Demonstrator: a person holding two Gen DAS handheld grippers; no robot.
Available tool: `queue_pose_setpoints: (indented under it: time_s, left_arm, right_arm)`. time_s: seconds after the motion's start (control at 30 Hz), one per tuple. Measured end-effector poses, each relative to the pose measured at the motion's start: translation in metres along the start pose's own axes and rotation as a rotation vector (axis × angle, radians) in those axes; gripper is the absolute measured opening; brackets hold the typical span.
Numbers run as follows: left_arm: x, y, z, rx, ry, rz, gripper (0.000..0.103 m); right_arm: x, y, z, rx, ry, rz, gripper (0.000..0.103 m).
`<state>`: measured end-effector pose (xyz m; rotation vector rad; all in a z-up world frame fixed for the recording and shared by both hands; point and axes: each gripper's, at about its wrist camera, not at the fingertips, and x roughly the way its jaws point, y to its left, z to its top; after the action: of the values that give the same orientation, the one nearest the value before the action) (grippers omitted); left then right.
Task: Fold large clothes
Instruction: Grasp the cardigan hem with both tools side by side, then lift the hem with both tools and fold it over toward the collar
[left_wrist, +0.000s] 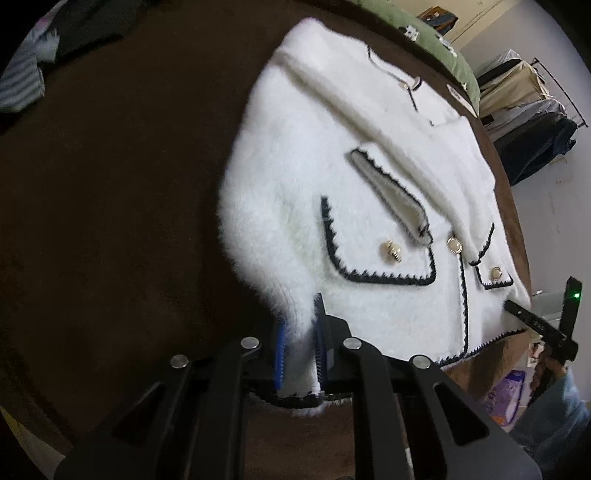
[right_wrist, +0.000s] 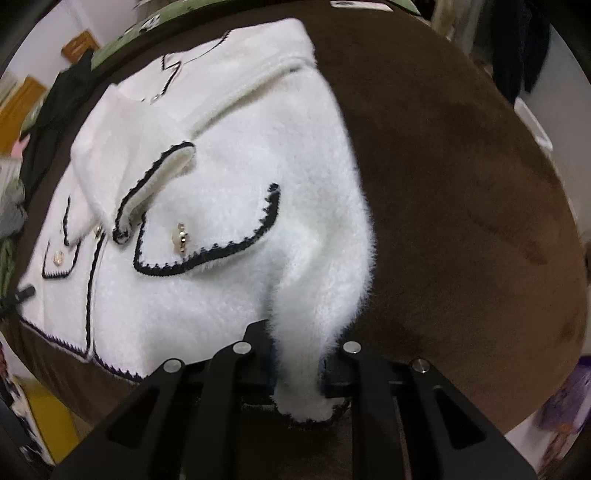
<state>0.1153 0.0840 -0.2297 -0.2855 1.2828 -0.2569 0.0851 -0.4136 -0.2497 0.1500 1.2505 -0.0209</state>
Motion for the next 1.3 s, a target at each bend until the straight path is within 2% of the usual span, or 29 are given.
queue_pose_setpoints:
  time_s: [0.27, 0.6, 0.97, 1.3]
  left_arm:
    - [-0.022, -0.01, 0.011, 0.01, -0.083, 0.03, 0.015]
    - [-0.037, -0.029, 0.042, 0.058, -0.187, 0.042, 0.015]
    - [-0.05, -0.038, 0.094, 0.079, -0.321, 0.067, 0.015]
    - [-0.059, -0.041, 0.149, 0.083, -0.455, 0.08, 0.015]
  right_arm:
    - [-0.038, 0.005, 0.024, -0.031, -0.098, 0.006, 0.016]
    - [-0.058, 0.007, 0.049, -0.059, -0.177, 0.004, 0.016]
    - [-0.077, 0.019, 0.098, -0.109, -0.3, -0.015, 0.016]
    - [-0.074, 0.025, 0.157, -0.088, -0.431, -0.067, 0.015]
